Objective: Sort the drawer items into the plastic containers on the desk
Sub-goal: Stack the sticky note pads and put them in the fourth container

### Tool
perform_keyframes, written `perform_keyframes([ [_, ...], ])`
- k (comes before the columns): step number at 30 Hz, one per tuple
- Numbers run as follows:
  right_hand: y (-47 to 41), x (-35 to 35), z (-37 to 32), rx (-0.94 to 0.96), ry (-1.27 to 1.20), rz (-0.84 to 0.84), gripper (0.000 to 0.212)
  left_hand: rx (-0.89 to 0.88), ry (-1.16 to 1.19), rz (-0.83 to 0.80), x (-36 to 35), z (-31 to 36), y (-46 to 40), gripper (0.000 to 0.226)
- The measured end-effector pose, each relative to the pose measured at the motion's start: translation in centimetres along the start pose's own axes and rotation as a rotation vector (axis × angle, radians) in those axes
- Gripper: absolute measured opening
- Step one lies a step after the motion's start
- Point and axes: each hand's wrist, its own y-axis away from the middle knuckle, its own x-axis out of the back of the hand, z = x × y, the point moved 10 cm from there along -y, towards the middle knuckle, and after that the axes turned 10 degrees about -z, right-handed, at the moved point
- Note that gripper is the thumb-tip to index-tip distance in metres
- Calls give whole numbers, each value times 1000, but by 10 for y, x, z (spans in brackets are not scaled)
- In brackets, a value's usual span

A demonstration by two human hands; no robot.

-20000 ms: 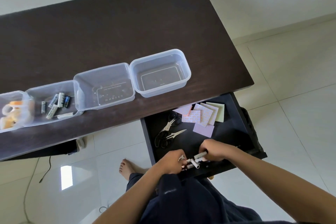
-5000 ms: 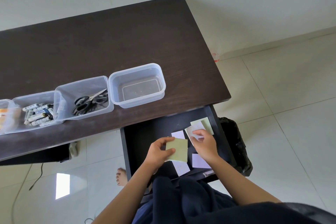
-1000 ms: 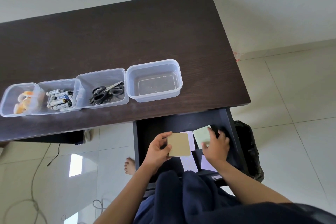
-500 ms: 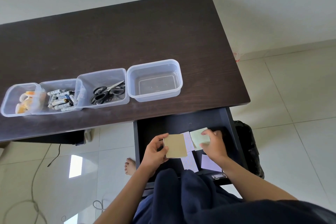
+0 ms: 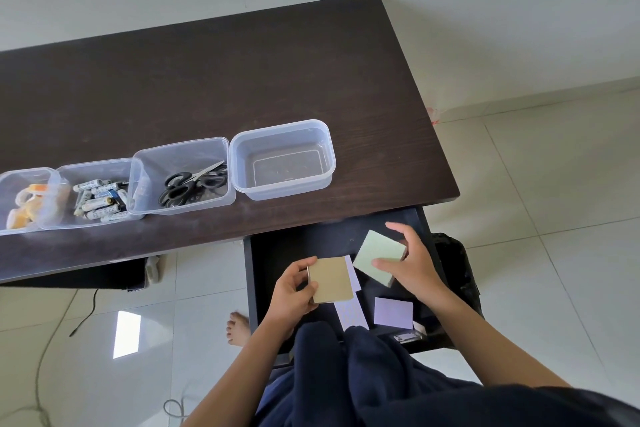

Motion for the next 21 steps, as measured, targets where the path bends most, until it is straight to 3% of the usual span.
perform_keyframes([
  [4,9,-11,-11,33,-92,-11,50,-21,27,-1,-3,5,-3,37],
  [9,13,-33,5,-61,-321,35,34,-65,132,-15,-8,16,-1,37],
  [21,11,-47,8,-31,-174,134,25,-145,212,-57,-14,33,4,29],
])
